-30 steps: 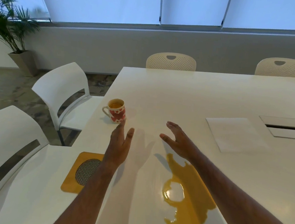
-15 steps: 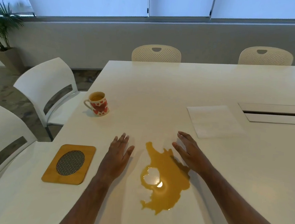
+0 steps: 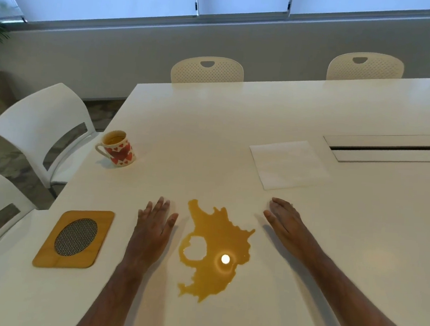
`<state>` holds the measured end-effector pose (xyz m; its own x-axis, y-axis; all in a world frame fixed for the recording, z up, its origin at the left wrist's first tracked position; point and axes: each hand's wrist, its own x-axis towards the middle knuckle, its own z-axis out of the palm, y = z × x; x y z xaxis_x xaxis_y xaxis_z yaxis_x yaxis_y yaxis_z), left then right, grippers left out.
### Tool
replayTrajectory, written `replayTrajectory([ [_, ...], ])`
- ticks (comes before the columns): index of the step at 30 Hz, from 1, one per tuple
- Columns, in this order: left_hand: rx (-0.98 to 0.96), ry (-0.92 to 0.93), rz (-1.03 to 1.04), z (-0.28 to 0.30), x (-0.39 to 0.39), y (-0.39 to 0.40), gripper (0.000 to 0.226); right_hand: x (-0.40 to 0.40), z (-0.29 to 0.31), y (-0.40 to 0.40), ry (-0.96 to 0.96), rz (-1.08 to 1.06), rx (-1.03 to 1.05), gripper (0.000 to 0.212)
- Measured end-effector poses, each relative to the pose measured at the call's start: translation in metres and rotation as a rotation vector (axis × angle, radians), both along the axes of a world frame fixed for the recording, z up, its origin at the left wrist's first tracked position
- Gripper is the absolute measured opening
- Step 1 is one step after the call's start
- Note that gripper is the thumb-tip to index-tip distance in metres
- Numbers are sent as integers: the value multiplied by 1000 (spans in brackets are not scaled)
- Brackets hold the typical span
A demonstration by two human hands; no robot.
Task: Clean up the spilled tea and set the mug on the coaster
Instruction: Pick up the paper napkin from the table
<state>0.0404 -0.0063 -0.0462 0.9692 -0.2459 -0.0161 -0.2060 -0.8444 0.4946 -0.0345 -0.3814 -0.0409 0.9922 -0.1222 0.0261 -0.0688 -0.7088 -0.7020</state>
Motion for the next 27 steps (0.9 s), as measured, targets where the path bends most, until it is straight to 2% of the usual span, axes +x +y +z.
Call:
replayTrajectory([
  [3,-31,-32,9,2,3,-9,88,5,0,-13,-21,-18,-33,69],
  [7,-72,-79,6,14,4,-33,73,24,-1,-30,-78,-40,-118,41],
  [9,-93,-81,15,21,3,-45,71,36,6,-33,-121,-56,-165,35],
  [17,-154,-96,6,41,2,-79,71,82,27,-30,-150,-100,-438,32],
  [21,-196,-102,2,42,5,-87,89,95,26,-26,-75,-121,-515,34],
  [27,-201,-94,-6,43,13,-95,87,105,24,-22,-46,-144,-632,22],
])
